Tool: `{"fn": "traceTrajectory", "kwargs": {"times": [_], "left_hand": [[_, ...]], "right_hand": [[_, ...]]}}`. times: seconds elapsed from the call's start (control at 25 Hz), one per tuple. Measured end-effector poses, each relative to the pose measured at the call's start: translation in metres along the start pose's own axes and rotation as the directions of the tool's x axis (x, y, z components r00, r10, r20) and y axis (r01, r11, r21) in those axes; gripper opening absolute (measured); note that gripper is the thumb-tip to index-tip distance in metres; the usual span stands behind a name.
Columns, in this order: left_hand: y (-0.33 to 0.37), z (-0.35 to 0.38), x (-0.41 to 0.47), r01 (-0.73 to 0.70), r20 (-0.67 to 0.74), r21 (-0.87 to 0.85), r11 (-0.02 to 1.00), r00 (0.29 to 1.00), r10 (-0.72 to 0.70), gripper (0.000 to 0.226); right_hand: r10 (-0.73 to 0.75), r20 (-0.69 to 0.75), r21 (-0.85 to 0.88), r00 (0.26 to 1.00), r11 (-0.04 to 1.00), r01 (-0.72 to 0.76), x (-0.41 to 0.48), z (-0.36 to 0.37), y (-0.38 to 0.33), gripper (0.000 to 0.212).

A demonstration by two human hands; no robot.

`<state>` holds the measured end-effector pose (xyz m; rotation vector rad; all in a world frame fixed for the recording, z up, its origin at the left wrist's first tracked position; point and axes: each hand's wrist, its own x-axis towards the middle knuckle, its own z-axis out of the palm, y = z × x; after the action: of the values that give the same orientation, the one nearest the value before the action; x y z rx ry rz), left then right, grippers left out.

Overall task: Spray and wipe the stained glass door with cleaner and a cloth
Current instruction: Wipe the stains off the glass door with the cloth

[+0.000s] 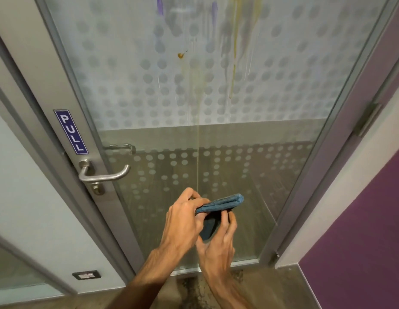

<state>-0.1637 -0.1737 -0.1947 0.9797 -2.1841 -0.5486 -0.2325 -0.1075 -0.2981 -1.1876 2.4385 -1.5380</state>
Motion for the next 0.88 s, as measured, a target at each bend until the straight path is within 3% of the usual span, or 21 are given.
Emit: {"fn": "traceTrajectory", "kwargs": {"times": [0.2, 0.28, 0.36, 0.48, 0.6, 0.68, 0.8, 0.88], "left_hand": [[-0.047, 0.057, 0.011, -0.042, 0.027, -0.002, 0.999, 0.999, 0.042, 0.012], [-0.071, 0.061, 0.022, -0.105, 0.050, 0.045, 0.993, 0.993, 0.102, 0.025], [-0.098, 0.057, 0.031, -0.133, -0.016, 0.060, 0.989, 0.991, 0.134, 0.042], [-0.135, 0.057, 0.045, -0.150, -0.245, 0.211, 0.966, 0.949, 0.200, 0.046], [-0.162, 0.069, 0.062, -0.200, -0.310, 0.423, 0.884, 0.884, 0.349, 0.054], [-0.173, 0.076, 0.074, -0.211, -0.338, 0.502, 0.839, 0.844, 0.415, 0.061], [-0.185, 0.083, 0.087, -0.177, -0.378, 0.617, 0.767, 0.787, 0.487, 0.071], [-0.190, 0.084, 0.096, -0.142, -0.390, 0.682, 0.717, 0.759, 0.522, 0.074]], "right_hand": [[-0.008, -0.110, 0.105, 0.994, 0.994, 0.019, 0.043, 0.071, 0.043, 0.056], [-0.036, -0.169, 0.098, 0.985, 0.994, 0.053, 0.055, 0.095, 0.063, 0.049], [-0.064, -0.206, 0.070, 0.977, 0.994, 0.080, 0.060, 0.115, 0.084, 0.055], [-0.096, -0.173, 0.046, 0.980, 0.993, 0.105, 0.069, 0.148, 0.106, 0.058], [-0.171, -0.116, -0.050, 0.978, 0.985, 0.166, 0.081, 0.183, 0.120, 0.060], [-0.266, -0.160, -0.178, 0.950, 0.955, 0.238, 0.085, 0.205, 0.137, 0.067], [-0.419, -0.120, -0.355, 0.900, 0.865, 0.356, 0.086, 0.222, 0.157, 0.096], [-0.449, -0.110, -0.351, 0.887, 0.852, 0.388, 0.094, 0.224, 0.155, 0.112]]}}
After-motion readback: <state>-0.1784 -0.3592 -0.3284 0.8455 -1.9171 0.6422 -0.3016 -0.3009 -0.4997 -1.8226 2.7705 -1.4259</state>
